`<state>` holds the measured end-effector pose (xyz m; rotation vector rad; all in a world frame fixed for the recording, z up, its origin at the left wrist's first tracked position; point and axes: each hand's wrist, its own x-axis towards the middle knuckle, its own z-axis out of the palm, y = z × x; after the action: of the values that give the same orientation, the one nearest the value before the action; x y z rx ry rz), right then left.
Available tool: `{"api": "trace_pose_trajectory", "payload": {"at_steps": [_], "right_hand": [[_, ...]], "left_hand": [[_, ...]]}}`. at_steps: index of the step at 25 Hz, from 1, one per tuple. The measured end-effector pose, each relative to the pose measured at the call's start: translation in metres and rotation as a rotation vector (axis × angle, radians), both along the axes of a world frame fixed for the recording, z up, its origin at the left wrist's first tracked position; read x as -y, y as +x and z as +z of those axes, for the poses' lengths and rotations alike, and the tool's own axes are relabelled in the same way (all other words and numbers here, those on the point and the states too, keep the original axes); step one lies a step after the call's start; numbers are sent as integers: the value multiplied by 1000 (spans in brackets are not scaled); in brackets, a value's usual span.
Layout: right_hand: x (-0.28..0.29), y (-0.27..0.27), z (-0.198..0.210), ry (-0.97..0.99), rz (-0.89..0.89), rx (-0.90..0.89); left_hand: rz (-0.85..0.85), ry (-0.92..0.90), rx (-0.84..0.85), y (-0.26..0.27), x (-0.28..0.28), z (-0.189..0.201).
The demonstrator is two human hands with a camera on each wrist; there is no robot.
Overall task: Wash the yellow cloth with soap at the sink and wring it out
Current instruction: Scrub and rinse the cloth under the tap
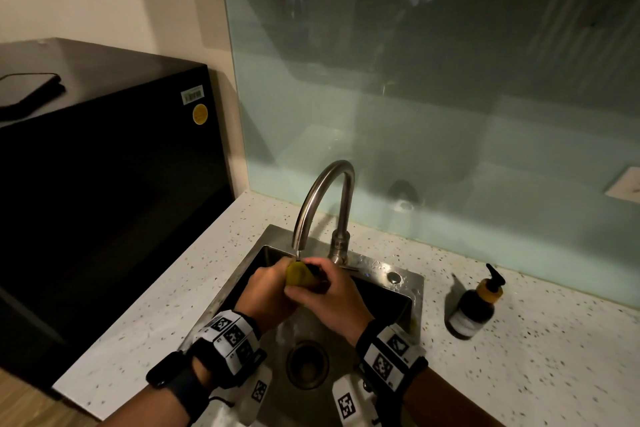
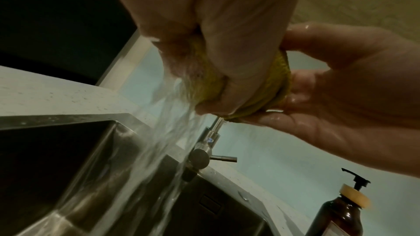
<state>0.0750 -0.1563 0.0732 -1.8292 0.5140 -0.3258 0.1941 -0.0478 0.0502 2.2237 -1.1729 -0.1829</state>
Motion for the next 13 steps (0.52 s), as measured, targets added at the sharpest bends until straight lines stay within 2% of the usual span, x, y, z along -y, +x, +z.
{"api": "trace_pose_trajectory", "payload": {"at_steps": [4,6,8,11,13], "right_hand": [[2,4,5,-82,-48,-17],[3,6,6,-48,-136,1],[5,7,3,67,-214,35],[1,8,-6,315,-150,30],[0,7,-9,253,-76,-5]], "left_hand": [[-59,-25,-70,-1,-1,-5],[-20,-26,-112,-2,-2,-6],[-45,-49,-96,-4,-3,-5],[-115,-124,1,-2,-5,-8],[-67,-104,-3,4,-6,-13]]}}
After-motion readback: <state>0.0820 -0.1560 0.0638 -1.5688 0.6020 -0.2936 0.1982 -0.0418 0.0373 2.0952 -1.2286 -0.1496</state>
